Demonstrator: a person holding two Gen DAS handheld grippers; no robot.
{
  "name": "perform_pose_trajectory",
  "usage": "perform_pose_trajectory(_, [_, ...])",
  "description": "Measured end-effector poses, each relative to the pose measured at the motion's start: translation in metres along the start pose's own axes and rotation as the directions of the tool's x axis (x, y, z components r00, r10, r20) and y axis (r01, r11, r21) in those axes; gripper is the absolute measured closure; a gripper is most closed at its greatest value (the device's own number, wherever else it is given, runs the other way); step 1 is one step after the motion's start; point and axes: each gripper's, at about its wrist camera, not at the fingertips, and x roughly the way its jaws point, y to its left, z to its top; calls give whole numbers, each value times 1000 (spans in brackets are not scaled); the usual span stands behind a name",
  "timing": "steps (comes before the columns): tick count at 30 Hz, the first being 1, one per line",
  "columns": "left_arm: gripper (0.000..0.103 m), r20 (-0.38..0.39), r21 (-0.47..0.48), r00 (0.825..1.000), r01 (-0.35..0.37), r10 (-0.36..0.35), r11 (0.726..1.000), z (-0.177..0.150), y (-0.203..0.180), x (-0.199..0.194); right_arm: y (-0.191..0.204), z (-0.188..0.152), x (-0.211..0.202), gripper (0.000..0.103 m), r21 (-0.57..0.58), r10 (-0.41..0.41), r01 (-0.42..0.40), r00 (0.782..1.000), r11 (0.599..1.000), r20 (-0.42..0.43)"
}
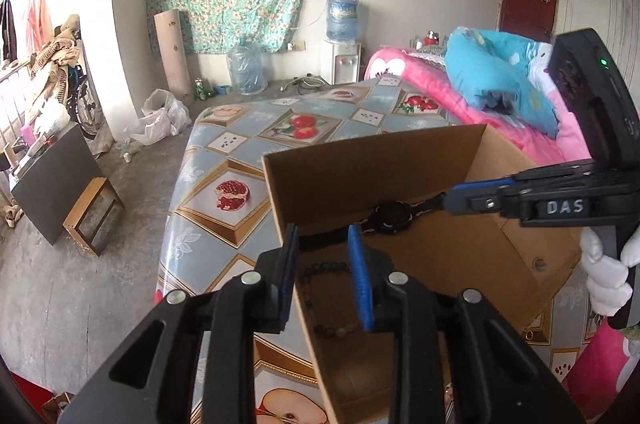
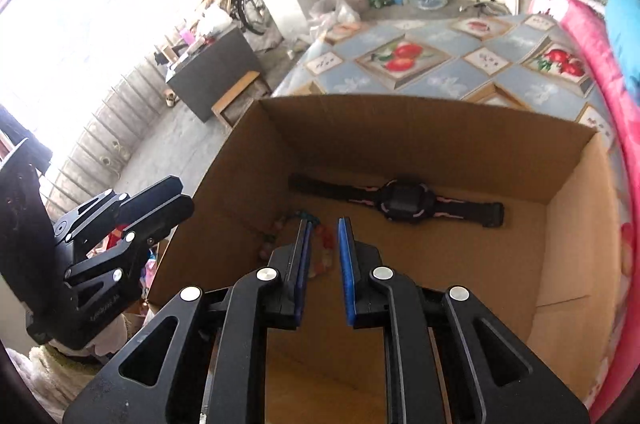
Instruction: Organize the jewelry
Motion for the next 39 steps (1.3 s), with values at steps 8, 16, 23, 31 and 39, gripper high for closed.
perform_pose_trajectory(8, [51, -11, -183, 1000, 15, -18, 983, -35, 24, -24, -52, -44, -110, 56, 86, -229, 215, 945, 973, 235])
perform_pose_trajectory(16, [48, -101, -352, 987, 80, -123, 933, -60, 21, -1, -110, -92, -102, 54, 291, -174, 125, 973, 948, 149])
perform_pose_trajectory(23, [48, -137, -388, 980, 81, -144, 918, -60, 9, 12, -111, -102, -90, 54, 350, -59, 6, 989, 937, 139])
perform_pose_trajectory(31, [46, -157, -400, 984, 19, -89, 916, -58, -2, 16, -109, -100, -77, 53, 337, 6, -48, 992, 940, 125])
perform_pose_trajectory(39, [43, -186, -384, 983, -73, 1, 920, -54, -21, 17, -120, -98, -76, 54, 333, 47, -84, 992, 939, 118])
